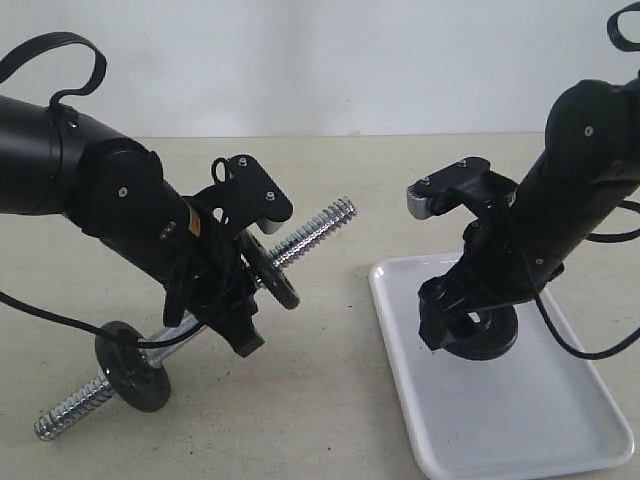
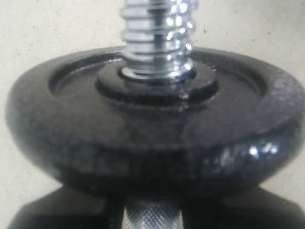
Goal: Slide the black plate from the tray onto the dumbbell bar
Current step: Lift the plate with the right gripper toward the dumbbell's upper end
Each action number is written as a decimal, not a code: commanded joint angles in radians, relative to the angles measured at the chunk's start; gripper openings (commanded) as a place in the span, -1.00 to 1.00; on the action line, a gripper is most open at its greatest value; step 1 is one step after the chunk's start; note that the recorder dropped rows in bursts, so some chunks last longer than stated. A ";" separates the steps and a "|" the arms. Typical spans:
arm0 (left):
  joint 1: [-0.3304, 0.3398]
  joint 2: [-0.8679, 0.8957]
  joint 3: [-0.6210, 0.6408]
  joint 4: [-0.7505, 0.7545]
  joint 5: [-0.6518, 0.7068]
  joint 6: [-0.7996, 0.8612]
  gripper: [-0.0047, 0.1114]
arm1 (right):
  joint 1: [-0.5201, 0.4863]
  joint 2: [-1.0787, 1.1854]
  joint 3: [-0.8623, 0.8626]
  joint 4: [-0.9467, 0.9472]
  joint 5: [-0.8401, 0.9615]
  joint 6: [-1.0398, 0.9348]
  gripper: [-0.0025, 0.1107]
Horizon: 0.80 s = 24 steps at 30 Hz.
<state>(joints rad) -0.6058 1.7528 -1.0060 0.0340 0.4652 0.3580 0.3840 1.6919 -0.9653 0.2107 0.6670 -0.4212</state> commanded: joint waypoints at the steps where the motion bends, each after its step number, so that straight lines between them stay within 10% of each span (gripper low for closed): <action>1: 0.003 -0.047 -0.025 0.037 -0.068 0.065 -0.84 | 0.000 -0.055 -0.005 0.022 -0.005 -0.040 -0.96; 24: 0.003 -0.047 -0.025 0.034 -0.012 0.204 -0.84 | 0.000 -0.206 -0.005 0.385 -0.064 -0.457 -0.96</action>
<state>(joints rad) -0.6058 1.7528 -1.0060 0.0405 0.5209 0.5373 0.3840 1.5092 -0.9653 0.5168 0.6395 -0.7961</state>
